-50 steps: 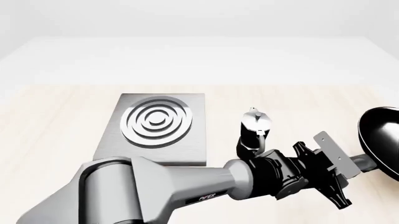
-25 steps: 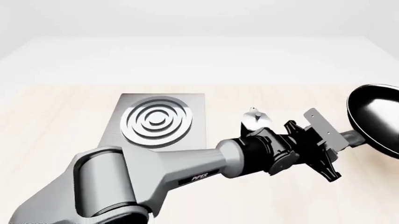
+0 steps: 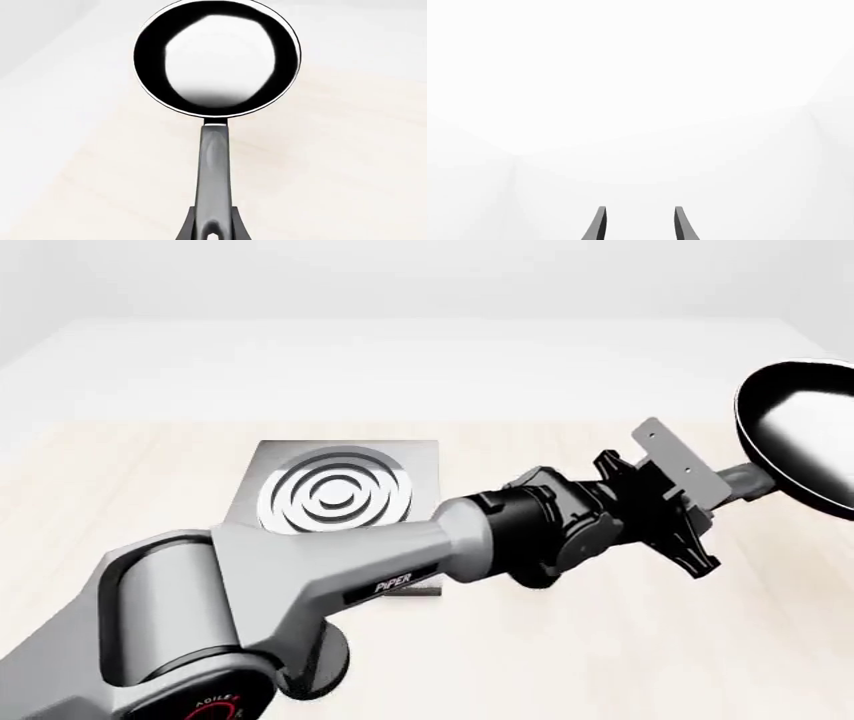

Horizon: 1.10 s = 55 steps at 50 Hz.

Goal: Put the frying pan on the stove.

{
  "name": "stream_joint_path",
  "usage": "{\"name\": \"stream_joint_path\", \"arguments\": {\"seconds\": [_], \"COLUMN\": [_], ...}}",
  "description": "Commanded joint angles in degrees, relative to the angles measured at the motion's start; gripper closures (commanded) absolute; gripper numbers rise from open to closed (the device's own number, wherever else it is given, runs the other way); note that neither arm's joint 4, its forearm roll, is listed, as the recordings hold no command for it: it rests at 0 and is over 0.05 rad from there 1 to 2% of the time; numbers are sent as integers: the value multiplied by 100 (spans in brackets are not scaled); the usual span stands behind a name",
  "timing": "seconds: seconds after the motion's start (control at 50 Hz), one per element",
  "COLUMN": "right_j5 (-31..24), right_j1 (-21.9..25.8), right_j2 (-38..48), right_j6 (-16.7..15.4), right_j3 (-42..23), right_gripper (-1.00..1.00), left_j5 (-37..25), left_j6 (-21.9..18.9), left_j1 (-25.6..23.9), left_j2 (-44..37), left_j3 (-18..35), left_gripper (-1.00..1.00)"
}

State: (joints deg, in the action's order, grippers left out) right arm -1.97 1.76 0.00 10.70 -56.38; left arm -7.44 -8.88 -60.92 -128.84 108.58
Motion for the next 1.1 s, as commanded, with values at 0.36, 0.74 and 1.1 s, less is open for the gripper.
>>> {"name": "stream_joint_path", "arguments": {"seconds": [0.36, 0.74, 1.1], "right_j5": [-222, -499, -708], "right_j1": [-2, -28, -106], "right_j2": [0, 0, 1], "right_j6": [-42, -54, -13], "right_j3": [-207, -493, -678], "right_gripper": [-100, -100, -100], "left_j5": [-76, -157, 103], "left_j6": [-302, -462, -466], "left_j1": [420, 725, 1004], "left_j2": [503, 951, 1375], "left_j3": [154, -20, -568], "left_gripper": [100, 100, 100]}}
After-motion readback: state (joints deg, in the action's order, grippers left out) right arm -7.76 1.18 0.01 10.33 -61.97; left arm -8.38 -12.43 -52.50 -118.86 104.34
